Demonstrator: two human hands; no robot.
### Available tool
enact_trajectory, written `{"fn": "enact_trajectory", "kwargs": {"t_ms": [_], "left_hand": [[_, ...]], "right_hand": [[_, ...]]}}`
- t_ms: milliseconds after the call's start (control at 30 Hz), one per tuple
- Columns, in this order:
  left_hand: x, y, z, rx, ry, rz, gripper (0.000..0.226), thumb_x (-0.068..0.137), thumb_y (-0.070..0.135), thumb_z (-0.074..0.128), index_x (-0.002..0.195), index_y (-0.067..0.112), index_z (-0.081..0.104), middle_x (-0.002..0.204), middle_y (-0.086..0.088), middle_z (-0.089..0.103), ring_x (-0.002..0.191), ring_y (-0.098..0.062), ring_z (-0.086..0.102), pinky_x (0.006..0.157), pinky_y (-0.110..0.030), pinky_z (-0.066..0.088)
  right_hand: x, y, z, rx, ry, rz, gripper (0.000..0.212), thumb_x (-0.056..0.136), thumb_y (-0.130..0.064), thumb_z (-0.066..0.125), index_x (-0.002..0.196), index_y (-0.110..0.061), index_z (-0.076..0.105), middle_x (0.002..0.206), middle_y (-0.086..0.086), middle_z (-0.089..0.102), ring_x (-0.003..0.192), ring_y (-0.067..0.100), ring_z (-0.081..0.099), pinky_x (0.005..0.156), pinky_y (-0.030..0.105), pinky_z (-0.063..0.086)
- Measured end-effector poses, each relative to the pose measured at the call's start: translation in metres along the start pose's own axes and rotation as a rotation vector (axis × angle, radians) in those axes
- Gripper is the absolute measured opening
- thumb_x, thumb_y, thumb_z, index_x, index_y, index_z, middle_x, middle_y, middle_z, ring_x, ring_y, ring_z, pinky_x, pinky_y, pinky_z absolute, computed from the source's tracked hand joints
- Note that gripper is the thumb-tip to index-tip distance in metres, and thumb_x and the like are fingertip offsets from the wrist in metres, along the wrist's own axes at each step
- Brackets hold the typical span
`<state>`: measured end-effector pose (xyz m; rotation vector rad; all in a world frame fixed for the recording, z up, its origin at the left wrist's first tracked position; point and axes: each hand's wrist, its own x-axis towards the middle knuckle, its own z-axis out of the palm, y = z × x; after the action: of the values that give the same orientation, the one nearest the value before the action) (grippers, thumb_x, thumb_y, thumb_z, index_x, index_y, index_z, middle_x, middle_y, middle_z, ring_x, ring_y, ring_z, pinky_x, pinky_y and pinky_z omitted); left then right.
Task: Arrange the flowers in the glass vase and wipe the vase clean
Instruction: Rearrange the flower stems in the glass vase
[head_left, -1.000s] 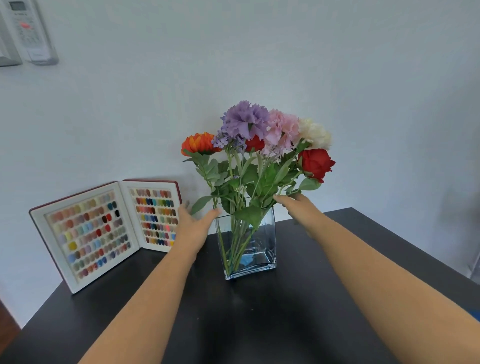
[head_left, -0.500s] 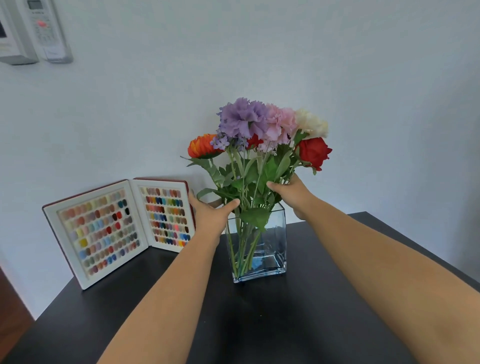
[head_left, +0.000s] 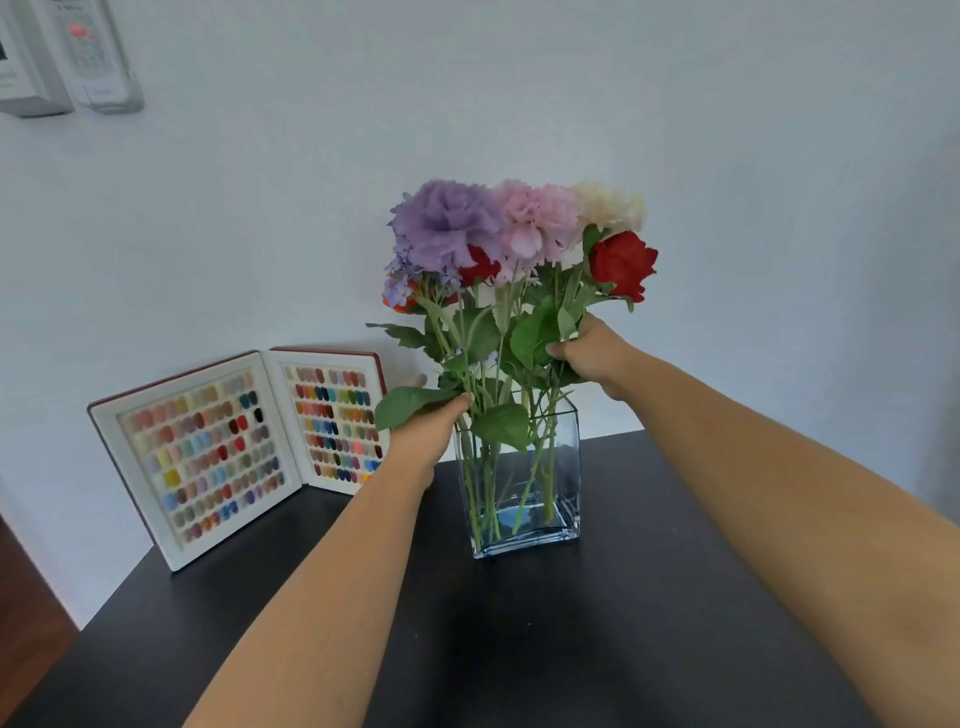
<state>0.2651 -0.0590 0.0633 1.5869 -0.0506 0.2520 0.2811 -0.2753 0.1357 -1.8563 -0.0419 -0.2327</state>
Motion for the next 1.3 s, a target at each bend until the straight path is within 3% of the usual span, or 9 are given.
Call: {"fn": "enact_trajectory", "kwargs": {"t_ms": [133,267,333,467,567,700,933,1167,1300], "left_hand": [[-0.004,-0.005,-0.003,-0.012,-0.027,-0.05,0.077,0.084,0.035,0.075,0.149,0.022,0.037,0.149,0.002,0.045,0.127,-0.01,0.042,0.099,-0.026,0.027],[-0.01,-0.009,-0.007,-0.005,-0.105,-0.129,0.078,0.077,0.054,0.074,0.143,0.023,0.046,0.15,0.003,0.044,0.139,-0.017,0.037,0.102,-0.031,0.026],[-0.015,-0.013,-0.011,-0.001,-0.093,-0.132,0.082,0.078,0.057,0.072,0.145,0.02,0.044,0.15,0.004,0.043,0.137,-0.017,0.038,0.102,-0.033,0.027],[-0.026,-0.021,-0.019,-0.013,0.008,-0.07,0.066,0.082,0.048,0.072,0.138,0.019,0.052,0.136,0.005,0.055,0.123,-0.012,0.048,0.097,-0.031,0.033],[-0.039,-0.021,-0.024,-0.059,0.107,-0.022,0.037,0.087,0.034,0.071,0.121,0.021,0.063,0.11,0.014,0.063,0.101,-0.002,0.056,0.086,-0.022,0.038],[-0.06,-0.024,-0.024,-0.027,0.215,0.116,0.013,0.089,0.014,0.067,0.099,0.023,0.067,0.094,0.014,0.064,0.08,0.009,0.059,0.066,-0.004,0.042],[-0.103,-0.034,-0.014,0.15,0.163,0.305,0.025,0.087,0.006,0.067,0.089,0.031,0.066,0.082,0.017,0.065,0.076,0.006,0.059,0.066,-0.005,0.043],[-0.143,-0.037,0.023,0.258,-0.047,0.384,0.028,0.086,0.005,0.067,0.089,0.032,0.064,0.088,0.011,0.064,0.08,-0.002,0.059,0.071,-0.011,0.046],[-0.159,-0.028,0.056,0.248,-0.164,0.407,0.028,0.087,0.005,0.066,0.087,0.033,0.064,0.087,0.012,0.065,0.079,0.0,0.059,0.068,-0.009,0.044]], "right_hand": [[-0.004,0.011,0.001,0.058,-0.019,0.032,0.017,0.09,-0.012,0.065,0.093,-0.021,0.051,0.102,0.006,0.066,0.088,0.02,0.063,0.072,0.035,0.051],[-0.009,0.023,0.0,0.074,0.005,0.051,0.038,0.087,-0.024,0.07,0.113,-0.015,0.044,0.109,0.001,0.057,0.089,0.013,0.053,0.079,0.031,0.043],[-0.015,0.03,-0.001,0.087,0.009,0.086,0.052,0.086,-0.031,0.07,0.125,-0.013,0.041,0.117,-0.001,0.052,0.107,0.018,0.051,0.092,0.037,0.042],[-0.031,0.049,-0.003,0.153,-0.039,0.109,0.07,0.086,-0.043,0.065,0.142,-0.015,0.034,0.141,0.001,0.047,0.122,0.021,0.043,0.091,0.037,0.036],[-0.045,0.064,-0.006,0.186,-0.023,0.138,0.084,0.086,-0.049,0.061,0.153,-0.021,0.018,0.155,0.002,0.031,0.137,0.025,0.035,0.106,0.042,0.034],[-0.069,0.082,-0.009,0.224,0.069,0.119,0.071,0.089,-0.045,0.057,0.15,-0.027,0.027,0.155,0.0,0.032,0.139,0.025,0.033,0.112,0.051,0.029],[-0.108,0.092,-0.018,0.187,0.076,0.12,0.041,0.092,-0.028,0.058,0.133,-0.028,0.049,0.13,0.001,0.052,0.122,0.019,0.046,0.1,0.037,0.038],[-0.146,0.092,-0.037,-0.035,0.027,0.039,0.022,0.09,-0.024,0.059,0.11,-0.032,0.062,0.111,-0.011,0.059,0.106,0.003,0.055,0.075,0.021,0.041],[-0.173,0.095,-0.062,-0.24,0.03,-0.075,0.022,0.09,-0.026,0.059,0.107,-0.04,0.062,0.112,-0.018,0.056,0.101,0.0,0.054,0.077,0.017,0.041]]}}
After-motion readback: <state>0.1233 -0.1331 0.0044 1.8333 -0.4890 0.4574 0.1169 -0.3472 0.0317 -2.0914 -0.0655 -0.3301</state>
